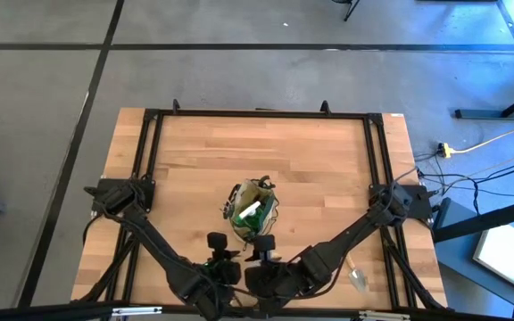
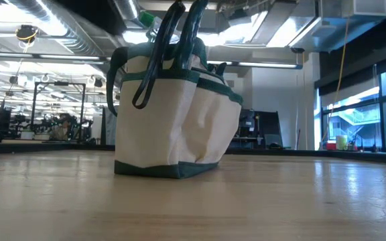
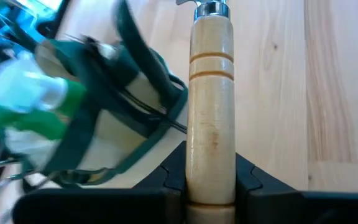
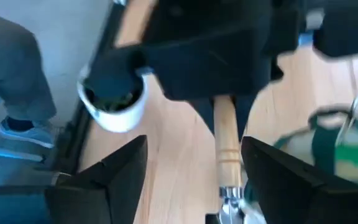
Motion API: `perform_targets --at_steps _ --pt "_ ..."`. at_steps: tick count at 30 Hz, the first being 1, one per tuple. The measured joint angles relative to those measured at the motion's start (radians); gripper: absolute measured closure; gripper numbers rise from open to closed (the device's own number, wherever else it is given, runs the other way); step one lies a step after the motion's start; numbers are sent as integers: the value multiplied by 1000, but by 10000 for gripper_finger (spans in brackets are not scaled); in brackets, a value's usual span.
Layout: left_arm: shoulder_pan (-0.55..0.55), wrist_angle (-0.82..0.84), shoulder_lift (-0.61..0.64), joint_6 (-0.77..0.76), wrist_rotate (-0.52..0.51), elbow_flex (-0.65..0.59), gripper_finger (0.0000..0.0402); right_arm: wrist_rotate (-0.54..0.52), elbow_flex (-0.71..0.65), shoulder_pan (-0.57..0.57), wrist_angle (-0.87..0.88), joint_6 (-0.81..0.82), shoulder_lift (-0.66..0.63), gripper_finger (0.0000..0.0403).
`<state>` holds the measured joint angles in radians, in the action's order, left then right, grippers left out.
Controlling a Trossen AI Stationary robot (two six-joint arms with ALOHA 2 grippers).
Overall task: Pick & Place Garden tools in Gardening bag
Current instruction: Put the left brown trowel into the side pocket of the green gardening bag
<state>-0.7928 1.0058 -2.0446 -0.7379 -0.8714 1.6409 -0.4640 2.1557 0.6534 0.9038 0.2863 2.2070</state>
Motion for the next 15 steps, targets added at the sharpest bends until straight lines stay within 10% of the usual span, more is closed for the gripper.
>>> perform_targets --at_steps 10,15 --pt "-95 87 88 -113 -91 0 358 381 202 -8 157 -112 -10 140" --pt "-159 190 123 -238 -155 0 358 70 178 71 137 -119 -97 140"
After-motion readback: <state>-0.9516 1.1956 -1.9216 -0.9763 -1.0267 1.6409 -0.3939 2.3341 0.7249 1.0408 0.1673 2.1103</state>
